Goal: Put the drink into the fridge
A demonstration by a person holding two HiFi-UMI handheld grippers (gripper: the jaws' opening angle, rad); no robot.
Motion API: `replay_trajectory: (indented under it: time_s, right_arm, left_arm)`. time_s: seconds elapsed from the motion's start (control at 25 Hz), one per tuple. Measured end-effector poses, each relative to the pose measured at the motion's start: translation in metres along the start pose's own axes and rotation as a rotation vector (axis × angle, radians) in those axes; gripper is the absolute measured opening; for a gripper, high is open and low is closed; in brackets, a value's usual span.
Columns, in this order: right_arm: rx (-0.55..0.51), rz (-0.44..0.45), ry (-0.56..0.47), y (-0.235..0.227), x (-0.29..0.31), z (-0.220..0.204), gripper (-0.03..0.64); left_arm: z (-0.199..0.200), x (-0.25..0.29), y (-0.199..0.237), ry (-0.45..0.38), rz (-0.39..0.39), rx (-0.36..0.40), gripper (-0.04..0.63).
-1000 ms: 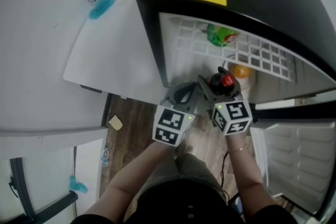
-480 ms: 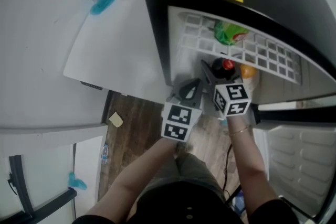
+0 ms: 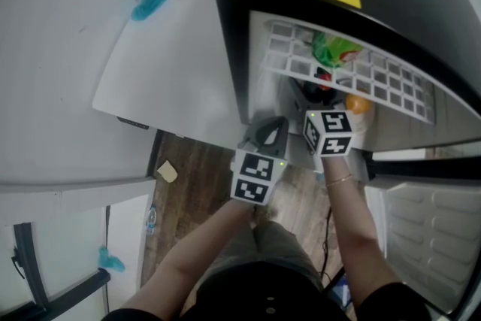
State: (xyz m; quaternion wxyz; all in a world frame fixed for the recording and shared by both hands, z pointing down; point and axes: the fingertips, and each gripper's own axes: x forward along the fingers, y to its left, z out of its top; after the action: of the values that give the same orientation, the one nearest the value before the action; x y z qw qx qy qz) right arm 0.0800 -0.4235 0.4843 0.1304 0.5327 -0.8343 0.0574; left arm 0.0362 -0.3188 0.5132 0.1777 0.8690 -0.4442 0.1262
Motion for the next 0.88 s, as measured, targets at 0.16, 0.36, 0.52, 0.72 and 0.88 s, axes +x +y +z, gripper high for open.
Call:
replay_trajectory:
  time_s: [0.16,0.36,0.52,0.72,0.88]
  right_arm:
    - [-0.016,0.0,0.0,0.001,0.007,0.002,0.31]
    - [-0.042,-0.012,0.001,-0.001,0.013,0.004,0.31]
    - [-0.058,-0.021,-0.005,0.0,0.014,0.005,0.31]
    - [-0.023,-0.026,-0.006,-0.002,0.015,0.005,0.31]
    - [-0.019,-0.018,0.035,-0.003,0.016,0.001,0.31]
  left_arm:
    - [-0.003,-0.001,0.003,0.003,0.003,0.001,0.006]
    - [-0.006,-0.002,0.002,0.014,-0.002,-0.002,0.006]
    - [-0.007,-0.002,0.002,0.011,-0.002,-0.006,0.006]
    - [-0.007,-0.001,0.002,0.013,-0.004,-0.008,0.006]
    - [-0.014,0.001,0.001,0.042,-0.015,-0.019,0.006]
